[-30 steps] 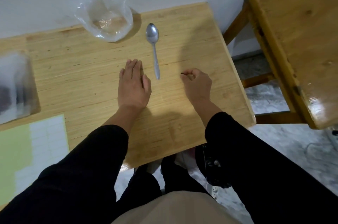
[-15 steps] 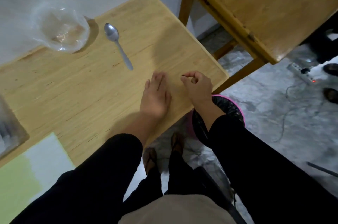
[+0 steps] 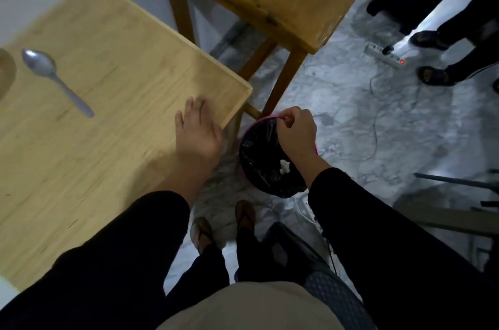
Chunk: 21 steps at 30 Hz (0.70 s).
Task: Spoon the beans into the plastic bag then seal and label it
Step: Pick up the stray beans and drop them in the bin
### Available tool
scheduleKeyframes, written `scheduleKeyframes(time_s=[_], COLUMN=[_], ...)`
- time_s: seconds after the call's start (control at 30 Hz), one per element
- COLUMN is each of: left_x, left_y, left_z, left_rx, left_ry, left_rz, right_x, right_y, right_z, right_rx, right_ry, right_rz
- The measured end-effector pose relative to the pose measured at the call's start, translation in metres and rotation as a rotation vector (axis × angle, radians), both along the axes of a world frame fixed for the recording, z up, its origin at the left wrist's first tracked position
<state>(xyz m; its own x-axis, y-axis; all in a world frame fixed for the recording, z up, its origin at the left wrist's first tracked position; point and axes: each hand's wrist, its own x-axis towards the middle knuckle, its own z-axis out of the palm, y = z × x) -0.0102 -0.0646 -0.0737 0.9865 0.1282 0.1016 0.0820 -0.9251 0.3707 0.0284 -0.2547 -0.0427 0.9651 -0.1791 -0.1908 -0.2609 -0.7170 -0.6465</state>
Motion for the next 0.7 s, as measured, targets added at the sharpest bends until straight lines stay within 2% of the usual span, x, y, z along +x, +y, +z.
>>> scheduleKeyframes(time_s=[0.13,0.3,0.47,0.6,0.7], left_x=[0.001,0.002,0.011,0.019,0.023], left_y=[-0.004,-0.007,-0.010,-0.009,0.003], left_z=[0.000,0.007,0.021,0.045,0.069], left_rx=[0.088,0.069,0.064,0.153,0.142], left_ry=[-0.026,0.021,0.095,0.122,0.082], left_rz=[0.021,0.030,0.001,-0.019,0.037], right_x=[0.000,-0.008,-0.011,0.000,0.015], right_y=[-0.021,-0.024,-0.013,0.006,0.029], right_z=[-0.016,-0.014,0.002,0.015,0.033], right_rx=[-0.141,-0.284,-0.402,-0.385,-0.394], right_ry=[0.033,0.085,-0.124,-0.172,-0.231], right_rz=[0.146,0.358,0.535,0.581,0.636])
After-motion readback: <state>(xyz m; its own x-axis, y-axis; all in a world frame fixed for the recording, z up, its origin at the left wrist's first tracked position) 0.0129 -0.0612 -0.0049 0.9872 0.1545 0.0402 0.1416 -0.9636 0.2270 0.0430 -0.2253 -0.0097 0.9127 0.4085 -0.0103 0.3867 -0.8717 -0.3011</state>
